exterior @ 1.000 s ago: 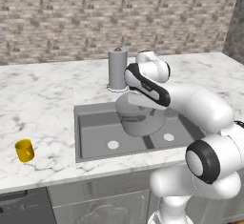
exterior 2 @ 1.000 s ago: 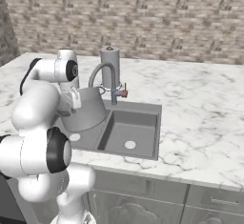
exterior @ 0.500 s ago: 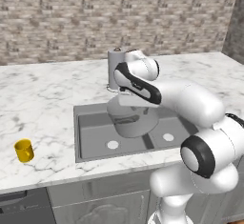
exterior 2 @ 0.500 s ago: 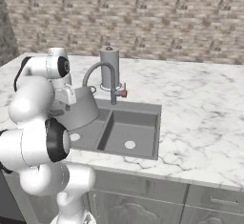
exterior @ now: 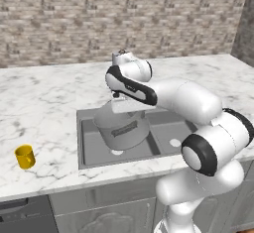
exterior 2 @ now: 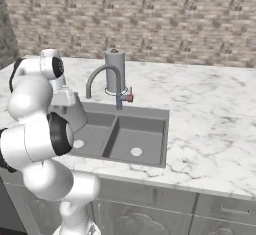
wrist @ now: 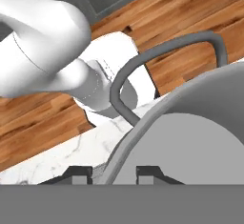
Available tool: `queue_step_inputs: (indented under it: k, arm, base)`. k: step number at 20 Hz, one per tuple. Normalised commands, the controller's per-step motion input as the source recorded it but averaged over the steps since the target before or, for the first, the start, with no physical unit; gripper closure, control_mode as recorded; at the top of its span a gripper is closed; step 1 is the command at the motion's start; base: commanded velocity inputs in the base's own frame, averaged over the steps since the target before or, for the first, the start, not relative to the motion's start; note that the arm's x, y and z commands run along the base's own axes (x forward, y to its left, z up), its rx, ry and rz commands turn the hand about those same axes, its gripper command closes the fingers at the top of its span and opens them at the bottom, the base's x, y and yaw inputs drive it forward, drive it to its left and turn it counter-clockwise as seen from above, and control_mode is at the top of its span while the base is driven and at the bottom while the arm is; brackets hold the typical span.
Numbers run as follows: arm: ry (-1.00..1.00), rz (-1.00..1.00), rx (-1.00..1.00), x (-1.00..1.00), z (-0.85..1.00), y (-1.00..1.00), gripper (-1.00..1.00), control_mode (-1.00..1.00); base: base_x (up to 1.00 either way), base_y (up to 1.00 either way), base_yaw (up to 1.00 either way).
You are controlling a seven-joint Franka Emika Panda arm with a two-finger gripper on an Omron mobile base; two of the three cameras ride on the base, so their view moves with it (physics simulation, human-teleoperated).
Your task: Place the pot in the left basin and the mug in the right basin of the sink.
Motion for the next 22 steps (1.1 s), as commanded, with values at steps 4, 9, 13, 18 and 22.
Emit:
queue_step_inputs:
  k: [4, 9, 13, 18, 22]
  arm:
    - [0.00, 0.21, 0.00, 0.03, -0.07, 0.03, 1.00, -1.00]
    - [0.00, 0.14, 0.00, 0.03, -0.31, 0.00, 1.00, -1.00]
    - [0.00, 0.10, 0.06, 0.01, -0.28, 0.00, 1.00, -1.00]
    - [0.00, 0.05, 0.12, 0.12, -0.15, 0.00, 1.00, -1.00]
    - [0.00, 0.01, 0.12, 0.11, -0.25, 0.00, 1.00, -1.00]
  base:
    - [0.00, 0.00, 0.00]
    - [0.00, 0.00, 0.00]
    - [0.00, 0.00, 0.00]
    - [0.00, 0.00, 0.00]
    - [0.00, 0.00, 0.00]
